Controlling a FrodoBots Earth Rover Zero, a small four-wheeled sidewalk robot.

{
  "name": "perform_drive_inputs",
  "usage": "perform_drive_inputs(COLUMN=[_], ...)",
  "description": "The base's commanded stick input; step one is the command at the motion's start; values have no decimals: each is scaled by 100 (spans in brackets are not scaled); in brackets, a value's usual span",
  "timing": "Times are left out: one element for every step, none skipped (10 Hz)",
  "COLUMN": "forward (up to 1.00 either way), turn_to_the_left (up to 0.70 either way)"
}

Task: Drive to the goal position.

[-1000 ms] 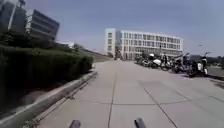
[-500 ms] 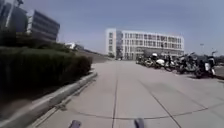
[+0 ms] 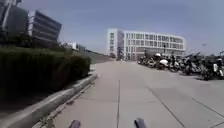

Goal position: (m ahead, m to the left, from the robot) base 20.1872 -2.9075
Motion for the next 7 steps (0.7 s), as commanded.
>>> perform_drive_inputs(forward=[70,70,70,70,70,70,70], turn_to_the_left=[1,1,1,1,1,1,1])
